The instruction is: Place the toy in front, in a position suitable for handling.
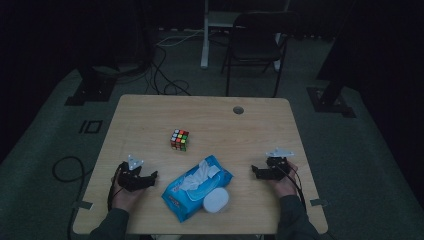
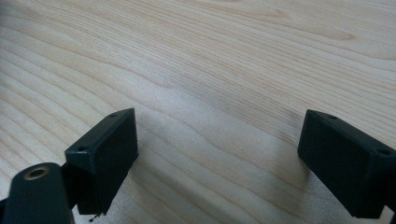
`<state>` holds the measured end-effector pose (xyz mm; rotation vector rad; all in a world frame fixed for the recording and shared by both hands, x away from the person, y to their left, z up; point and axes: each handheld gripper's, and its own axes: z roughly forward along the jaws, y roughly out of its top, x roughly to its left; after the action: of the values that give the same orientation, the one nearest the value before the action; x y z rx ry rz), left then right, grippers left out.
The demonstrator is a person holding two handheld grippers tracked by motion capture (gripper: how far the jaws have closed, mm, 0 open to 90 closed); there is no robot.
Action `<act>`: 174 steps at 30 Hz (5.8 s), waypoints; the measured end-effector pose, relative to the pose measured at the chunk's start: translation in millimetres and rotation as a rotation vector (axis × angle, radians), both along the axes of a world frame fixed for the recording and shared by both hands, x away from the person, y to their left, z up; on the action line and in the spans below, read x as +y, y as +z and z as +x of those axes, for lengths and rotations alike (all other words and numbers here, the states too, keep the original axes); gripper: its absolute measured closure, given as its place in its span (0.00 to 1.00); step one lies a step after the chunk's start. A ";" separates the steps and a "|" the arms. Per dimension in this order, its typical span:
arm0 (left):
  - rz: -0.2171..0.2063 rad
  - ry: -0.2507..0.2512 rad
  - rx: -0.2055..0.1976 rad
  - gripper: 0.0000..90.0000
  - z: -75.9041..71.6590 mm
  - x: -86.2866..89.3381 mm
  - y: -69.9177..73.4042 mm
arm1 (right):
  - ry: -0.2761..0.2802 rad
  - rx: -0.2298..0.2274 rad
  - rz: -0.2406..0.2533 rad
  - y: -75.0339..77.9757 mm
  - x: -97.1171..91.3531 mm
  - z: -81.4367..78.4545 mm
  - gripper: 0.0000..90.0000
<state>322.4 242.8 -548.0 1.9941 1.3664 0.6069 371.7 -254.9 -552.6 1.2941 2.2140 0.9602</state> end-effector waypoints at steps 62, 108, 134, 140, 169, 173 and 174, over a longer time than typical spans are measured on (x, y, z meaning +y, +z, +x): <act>-0.085 -0.310 -0.120 0.23 -84.2 -90.0 67.9 | 0.003 0.001 0.000 0.0 -0.2 0.4 0.13; 0.068 -0.128 -0.101 0.43 -68.5 -70.5 49.2 | 0.200 -0.053 0.123 28.7 37.7 -19.1 0.45; 0.036 -0.055 -0.035 0.53 -50.2 -44.5 37.5 | 0.511 -0.046 0.069 33.0 87.4 -44.6 0.58; 0.015 -0.025 -0.039 0.53 -58.2 -38.9 36.0 | 0.530 -0.049 0.074 33.4 95.7 -41.4 0.76; -0.090 0.030 -0.190 0.53 -102.8 -26.5 82.0 | 0.588 -0.065 0.118 34.4 164.1 -39.9 0.79; -0.065 -0.048 -0.163 0.51 -103.0 -54.3 71.8 | 0.600 -0.062 0.125 34.3 168.7 -39.8 0.78; -0.055 -0.061 -0.162 0.51 -103.8 -60.2 68.7 | 0.600 -0.062 0.125 34.2 169.7 -39.9 0.78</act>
<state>218.5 182.6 -479.3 1.8919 1.2082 0.6800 331.8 -85.2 -518.4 0.6231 2.5779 1.3396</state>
